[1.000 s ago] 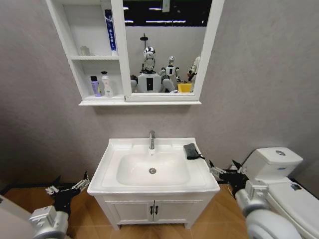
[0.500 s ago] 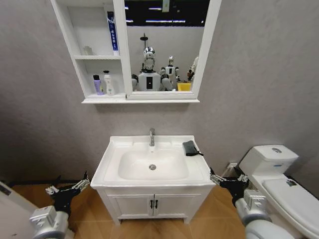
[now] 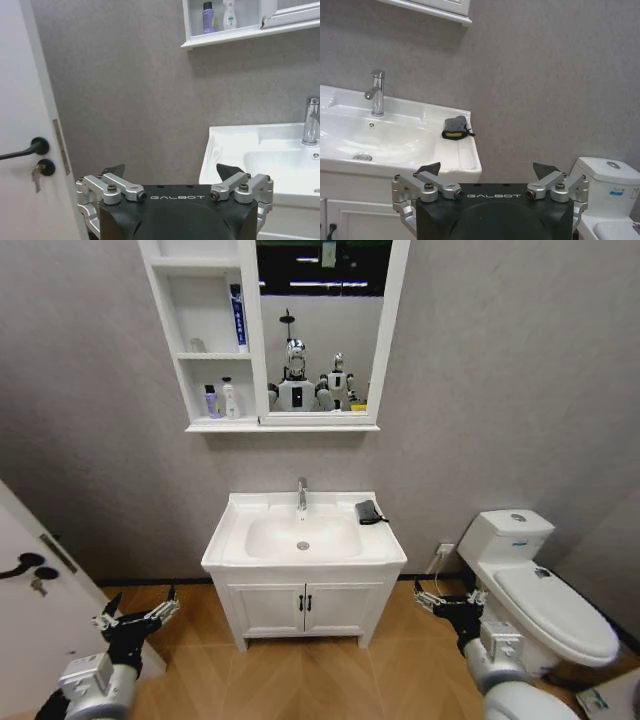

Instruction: Move facial cleanser and shampoo from washbasin to cabinet, then wipe washbasin with towel.

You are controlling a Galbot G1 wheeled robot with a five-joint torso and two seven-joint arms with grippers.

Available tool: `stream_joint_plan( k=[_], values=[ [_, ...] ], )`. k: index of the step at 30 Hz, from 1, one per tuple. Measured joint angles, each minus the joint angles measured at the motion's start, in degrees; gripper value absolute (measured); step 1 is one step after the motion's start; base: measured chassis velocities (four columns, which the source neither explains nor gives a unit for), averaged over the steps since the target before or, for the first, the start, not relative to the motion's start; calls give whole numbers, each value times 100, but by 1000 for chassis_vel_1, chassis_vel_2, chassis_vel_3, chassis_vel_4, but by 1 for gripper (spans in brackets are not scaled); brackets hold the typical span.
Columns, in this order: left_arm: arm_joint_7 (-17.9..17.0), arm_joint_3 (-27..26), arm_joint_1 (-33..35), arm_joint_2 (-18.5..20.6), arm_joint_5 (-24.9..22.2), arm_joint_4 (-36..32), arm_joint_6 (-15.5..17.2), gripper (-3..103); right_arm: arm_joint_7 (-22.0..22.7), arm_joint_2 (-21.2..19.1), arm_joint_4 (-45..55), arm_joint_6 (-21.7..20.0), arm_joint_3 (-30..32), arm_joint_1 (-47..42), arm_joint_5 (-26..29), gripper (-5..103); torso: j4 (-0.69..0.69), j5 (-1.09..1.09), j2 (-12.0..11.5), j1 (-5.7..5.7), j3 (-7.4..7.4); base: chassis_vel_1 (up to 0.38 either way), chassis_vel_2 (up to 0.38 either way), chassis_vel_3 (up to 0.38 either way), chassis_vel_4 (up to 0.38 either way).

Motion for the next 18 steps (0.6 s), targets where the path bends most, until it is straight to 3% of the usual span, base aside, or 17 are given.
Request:
stream_joint_plan(
  k=[3,4,6,7,12,13,15,16,17,18],
  values=[
    [-1,0,0,0,0,1,0,100,-2,-15,0,3,-29,-3,0,100,2,-13,0,0,0,367,-373,-383,372],
    [-1,0,0,0,0,0,0,100,-5,-38,-2,5,-46,-3,0,100,2,1,0,0,1,368,-348,-382,371],
    [-1,0,0,0,0,-1,0,100,-13,-62,-3,5,-60,-6,1,100,1,4,0,-1,0,368,-368,-382,365],
    [-1,0,0,0,0,1,0,100,-21,-86,-2,6,-68,-7,5,100,1,-15,1,0,0,320,-388,-328,360],
    [-1,0,0,0,0,-1,0,100,-36,-155,-5,3,-81,-20,31,100,2,4,0,0,1,382,-340,-325,358],
    [-2,0,0,0,-1,1,0,100,-45,-184,-3,0,-89,-34,39,100,1,-17,0,1,0,317,-365,-309,361],
    [-1,0,1,0,0,-1,0,100,-86,-213,-5,19,-96,-50,58,100,2,5,0,0,1,350,-327,-360,349],
    [-1,0,1,0,0,-1,0,100,-86,-213,-5,19,-96,-50,58,100,2,5,0,0,1,383,-327,-374,338],
    [-1,0,0,0,0,0,0,100,-152,-227,-7,71,-96,-60,53,100,2,3,0,2,1,336,-361,-374,341],
    [-1,0,0,0,0,1,0,100,-207,-238,-5,128,-90,-69,43,100,1,-19,1,1,0,336,-334,-316,341]
  ],
)
